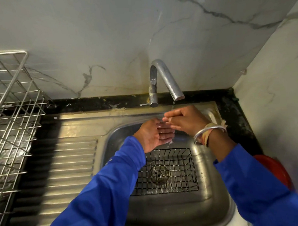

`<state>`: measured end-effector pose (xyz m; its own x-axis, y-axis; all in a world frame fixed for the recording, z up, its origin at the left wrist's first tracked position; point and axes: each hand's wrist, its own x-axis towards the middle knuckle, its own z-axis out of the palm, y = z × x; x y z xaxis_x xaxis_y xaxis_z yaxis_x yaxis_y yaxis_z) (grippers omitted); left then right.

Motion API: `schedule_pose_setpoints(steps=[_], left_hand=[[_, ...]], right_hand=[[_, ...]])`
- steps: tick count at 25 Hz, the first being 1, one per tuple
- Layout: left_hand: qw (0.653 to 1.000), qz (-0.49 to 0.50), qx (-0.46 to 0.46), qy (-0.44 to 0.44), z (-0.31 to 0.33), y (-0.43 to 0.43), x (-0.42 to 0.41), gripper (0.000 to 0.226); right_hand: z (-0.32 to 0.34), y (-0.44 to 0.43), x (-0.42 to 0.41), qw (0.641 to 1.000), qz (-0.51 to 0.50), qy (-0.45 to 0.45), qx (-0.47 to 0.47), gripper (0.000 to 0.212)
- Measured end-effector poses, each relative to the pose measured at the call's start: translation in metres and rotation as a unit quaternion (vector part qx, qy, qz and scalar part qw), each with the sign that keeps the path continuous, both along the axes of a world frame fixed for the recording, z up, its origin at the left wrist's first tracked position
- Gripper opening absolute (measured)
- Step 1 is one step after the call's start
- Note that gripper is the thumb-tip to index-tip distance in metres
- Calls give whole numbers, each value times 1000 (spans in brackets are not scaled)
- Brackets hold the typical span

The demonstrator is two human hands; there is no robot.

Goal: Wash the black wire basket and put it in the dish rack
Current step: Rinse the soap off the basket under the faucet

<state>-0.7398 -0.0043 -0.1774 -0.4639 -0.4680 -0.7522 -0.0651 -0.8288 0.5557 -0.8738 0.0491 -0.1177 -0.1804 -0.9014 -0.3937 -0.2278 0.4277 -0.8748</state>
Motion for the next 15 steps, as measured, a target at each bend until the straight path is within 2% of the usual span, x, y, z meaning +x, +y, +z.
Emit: schedule_pose_setpoints(steps=[6, 10, 15], left_hand=[[998, 47, -13, 35, 1, -6, 10, 45], [993, 89, -19, 71, 1, -11, 14, 43], [984, 137, -10, 115, 9, -15, 2, 44]], right_hand=[[18, -23, 2, 995, -35, 81, 46, 11], [32, -23, 7, 992, -4, -3, 129, 19], [39, -25, 5, 990, 5, 11, 138, 24]])
